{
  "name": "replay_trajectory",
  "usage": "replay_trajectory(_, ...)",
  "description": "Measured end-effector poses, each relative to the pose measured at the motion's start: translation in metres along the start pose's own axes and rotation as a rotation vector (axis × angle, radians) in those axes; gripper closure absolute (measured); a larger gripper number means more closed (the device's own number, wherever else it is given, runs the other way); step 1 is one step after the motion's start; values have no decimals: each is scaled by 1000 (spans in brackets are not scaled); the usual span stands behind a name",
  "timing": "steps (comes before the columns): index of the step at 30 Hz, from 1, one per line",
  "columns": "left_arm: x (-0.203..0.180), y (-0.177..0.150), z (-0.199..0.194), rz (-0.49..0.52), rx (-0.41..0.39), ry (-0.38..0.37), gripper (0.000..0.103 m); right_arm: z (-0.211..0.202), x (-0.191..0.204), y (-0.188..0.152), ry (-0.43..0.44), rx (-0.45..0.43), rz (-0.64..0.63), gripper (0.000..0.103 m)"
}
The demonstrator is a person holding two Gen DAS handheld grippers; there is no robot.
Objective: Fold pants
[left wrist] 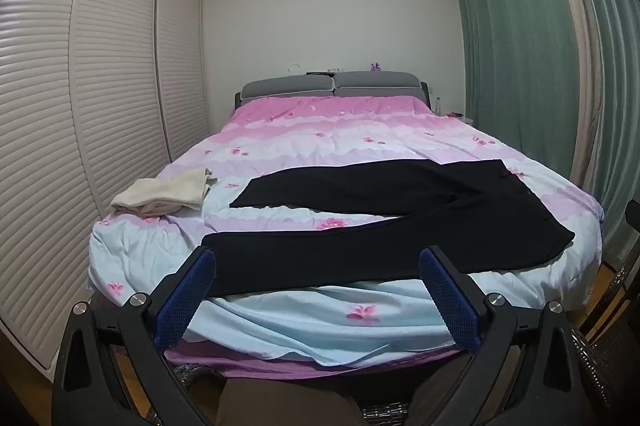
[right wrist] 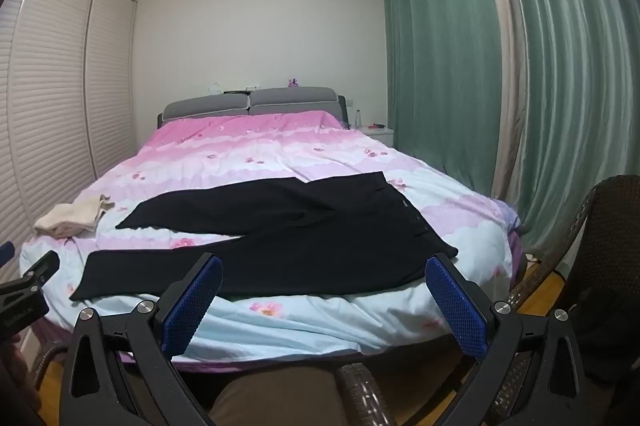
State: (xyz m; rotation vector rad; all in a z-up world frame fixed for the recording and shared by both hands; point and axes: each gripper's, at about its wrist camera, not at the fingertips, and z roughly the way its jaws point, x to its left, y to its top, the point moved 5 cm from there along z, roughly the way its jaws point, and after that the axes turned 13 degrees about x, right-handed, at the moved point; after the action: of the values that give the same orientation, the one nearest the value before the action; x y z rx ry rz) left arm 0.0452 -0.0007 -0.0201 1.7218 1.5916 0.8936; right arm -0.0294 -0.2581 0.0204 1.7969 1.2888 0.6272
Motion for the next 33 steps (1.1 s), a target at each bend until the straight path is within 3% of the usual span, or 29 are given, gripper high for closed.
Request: replay_trajectory(33,-3,-3,-4,5,-7,-8,0,0,-3,3,1,-2,7,0)
